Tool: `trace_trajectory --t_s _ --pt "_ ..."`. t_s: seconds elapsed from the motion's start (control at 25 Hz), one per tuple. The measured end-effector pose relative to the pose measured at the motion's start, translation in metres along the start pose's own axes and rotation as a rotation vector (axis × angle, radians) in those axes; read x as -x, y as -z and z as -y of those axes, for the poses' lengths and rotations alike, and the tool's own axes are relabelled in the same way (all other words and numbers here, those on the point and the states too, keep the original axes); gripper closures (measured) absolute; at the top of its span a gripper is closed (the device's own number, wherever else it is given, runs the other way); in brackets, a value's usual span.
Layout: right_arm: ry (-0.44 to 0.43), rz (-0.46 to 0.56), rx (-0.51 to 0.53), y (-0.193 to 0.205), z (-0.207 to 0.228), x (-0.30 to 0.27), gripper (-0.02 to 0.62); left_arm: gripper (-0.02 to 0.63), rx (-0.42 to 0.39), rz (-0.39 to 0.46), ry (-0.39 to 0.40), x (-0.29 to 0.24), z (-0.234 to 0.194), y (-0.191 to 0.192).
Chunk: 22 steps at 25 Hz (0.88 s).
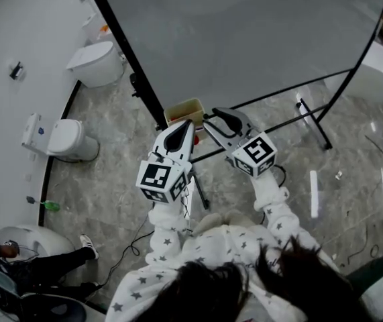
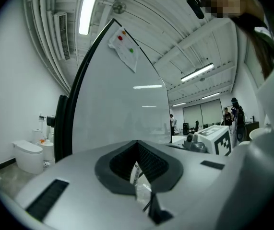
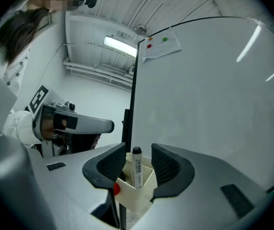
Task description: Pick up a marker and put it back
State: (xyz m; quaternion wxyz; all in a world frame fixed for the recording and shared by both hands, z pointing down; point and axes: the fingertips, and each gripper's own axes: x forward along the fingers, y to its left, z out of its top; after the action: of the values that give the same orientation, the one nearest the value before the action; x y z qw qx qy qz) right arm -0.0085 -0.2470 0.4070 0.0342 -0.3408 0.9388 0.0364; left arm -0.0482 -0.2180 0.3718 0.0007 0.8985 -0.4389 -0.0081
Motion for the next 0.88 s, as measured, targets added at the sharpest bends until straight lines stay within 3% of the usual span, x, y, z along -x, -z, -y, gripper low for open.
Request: trace_trajectory --t_s 0.2,0.48,0.52,0.56,0.88 --pt "-0.012 0.0 0.007 0.028 0.0 -0.008 0.443 0.604 -0.016 -0.005 -0.002 -0.001 -0.001 0.025" --pt "-0.026 0.006 0.05 0.035 0.001 -0.031 0.445 0.604 -0.023 -0.014 -0.012 -0.004 -0.014 0.038" --pt "-0.026 0.003 0.053 0.035 0.001 -0.032 0.45 0.604 -0.021 -0.017 -0.013 -0.004 -0.015 0.037" --pt "-0.024 -0.002 0.059 0.034 0.001 -0.033 0.51 0.604 -0.019 -0.018 -0.015 -0.003 -0.016 0.036" --pt "-0.033 -0.014 0.046 -0.004 -0.01 -0.03 0.518 0.604 -0.006 -0.038 -0.026 0.007 -0.017 0.009"
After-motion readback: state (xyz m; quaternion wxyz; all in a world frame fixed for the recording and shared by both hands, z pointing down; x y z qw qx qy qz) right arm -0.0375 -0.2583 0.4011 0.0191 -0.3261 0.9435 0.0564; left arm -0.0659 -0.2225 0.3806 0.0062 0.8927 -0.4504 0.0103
